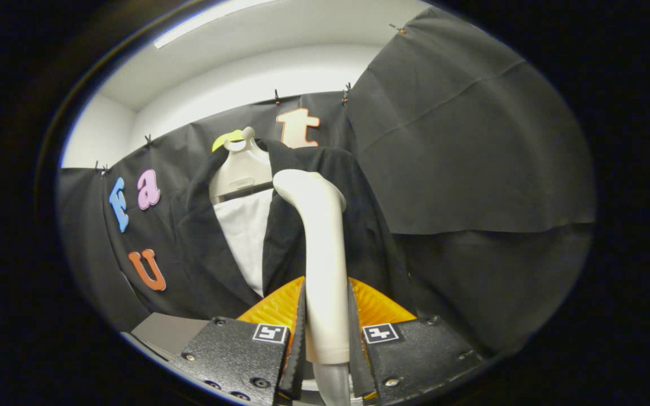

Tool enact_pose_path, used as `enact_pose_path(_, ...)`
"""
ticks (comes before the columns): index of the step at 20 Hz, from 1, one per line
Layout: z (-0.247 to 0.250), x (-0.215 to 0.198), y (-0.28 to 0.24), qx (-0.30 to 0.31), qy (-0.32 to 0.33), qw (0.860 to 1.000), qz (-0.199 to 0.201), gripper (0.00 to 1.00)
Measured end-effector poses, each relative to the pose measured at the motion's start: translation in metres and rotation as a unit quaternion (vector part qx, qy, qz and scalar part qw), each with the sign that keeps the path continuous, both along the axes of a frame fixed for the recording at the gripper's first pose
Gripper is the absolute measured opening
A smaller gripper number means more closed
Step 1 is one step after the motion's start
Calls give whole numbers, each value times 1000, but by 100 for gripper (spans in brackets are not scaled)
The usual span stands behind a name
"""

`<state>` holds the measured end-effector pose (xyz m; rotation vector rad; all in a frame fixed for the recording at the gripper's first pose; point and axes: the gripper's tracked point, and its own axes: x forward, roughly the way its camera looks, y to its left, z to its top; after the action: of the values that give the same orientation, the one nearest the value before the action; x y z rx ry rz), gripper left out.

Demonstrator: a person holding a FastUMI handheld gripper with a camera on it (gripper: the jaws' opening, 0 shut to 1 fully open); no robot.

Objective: Iron the clothes twice with a garment steamer, once on the left side and once on the right side.

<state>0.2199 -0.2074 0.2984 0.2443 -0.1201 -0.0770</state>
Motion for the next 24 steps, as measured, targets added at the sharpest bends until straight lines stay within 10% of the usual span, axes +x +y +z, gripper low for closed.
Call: enact_pose_path(24,-89,-2,14,-18,83,996,-10,36)
